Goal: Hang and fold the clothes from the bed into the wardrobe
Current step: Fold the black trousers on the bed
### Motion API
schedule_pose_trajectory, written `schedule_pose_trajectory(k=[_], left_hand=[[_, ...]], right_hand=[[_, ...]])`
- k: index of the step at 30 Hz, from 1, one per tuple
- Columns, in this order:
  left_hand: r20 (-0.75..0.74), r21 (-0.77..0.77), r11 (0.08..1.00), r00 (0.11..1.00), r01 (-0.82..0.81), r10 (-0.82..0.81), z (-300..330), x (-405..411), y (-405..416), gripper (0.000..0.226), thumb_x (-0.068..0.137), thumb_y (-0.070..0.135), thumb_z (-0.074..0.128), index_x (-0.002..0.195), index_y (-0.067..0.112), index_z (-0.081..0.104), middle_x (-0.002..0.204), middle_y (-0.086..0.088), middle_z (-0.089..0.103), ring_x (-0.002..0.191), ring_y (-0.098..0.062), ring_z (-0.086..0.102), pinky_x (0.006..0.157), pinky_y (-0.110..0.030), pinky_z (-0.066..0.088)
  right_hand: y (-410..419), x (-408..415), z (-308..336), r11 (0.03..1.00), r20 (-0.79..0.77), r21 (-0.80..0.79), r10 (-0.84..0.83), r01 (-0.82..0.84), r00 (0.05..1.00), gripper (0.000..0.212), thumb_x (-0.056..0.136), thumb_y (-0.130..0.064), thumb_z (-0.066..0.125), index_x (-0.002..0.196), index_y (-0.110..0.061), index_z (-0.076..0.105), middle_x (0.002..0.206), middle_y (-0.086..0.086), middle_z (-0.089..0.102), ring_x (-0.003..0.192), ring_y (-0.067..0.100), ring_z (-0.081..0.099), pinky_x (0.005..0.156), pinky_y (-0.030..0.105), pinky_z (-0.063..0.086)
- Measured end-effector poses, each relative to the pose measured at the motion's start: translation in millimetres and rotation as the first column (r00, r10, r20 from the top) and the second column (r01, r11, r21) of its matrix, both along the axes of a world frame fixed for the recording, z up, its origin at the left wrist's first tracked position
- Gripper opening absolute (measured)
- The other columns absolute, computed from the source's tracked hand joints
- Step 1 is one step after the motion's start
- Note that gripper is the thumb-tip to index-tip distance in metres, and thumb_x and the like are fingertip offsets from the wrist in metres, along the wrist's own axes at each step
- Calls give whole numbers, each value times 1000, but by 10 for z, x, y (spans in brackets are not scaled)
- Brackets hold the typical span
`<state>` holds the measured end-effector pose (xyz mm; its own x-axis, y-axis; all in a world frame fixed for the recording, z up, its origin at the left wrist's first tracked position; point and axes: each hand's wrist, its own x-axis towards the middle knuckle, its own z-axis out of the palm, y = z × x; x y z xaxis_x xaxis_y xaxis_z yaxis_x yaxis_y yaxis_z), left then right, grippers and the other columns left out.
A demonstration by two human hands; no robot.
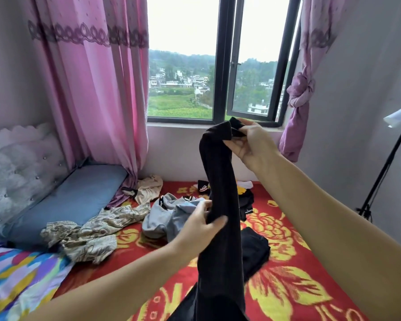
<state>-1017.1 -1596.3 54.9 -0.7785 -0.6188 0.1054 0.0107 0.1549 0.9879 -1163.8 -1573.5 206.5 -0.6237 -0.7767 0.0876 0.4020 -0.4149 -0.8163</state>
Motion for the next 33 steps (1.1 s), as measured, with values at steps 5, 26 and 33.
schedule_pose_trajectory(k=[5,26,33], left_hand=[[-100,278,932,958,-233,269,351,-31,-285,26,93,-3,44,95,12,65,84,-9,70,71,-20,66,66,-31,56],[-187,893,421,718,-160,670,917,35,-631,28,87,-12,21,91,-1,46,80,-13,46,62,-26,51,38,-31,50],[-89,-36,766,766,-641,637,720,418,-824,60,89,31,63,140,12,36,120,-7,51,109,-22,54,90,-37,48]], right_hand=[[143,-279,-261,990,-111,65,-115,123,987,46,97,6,33,137,-15,37,118,21,57,101,31,66,89,41,54],[37,765,-1492,862,-571,507,331,6,751,26,98,-29,45,99,-11,64,103,15,69,98,27,67,78,37,59],[9,289,-1116,949,-738,222,12,225,675,29,95,-11,40,78,-10,64,61,-4,54,61,12,47,55,28,38]])
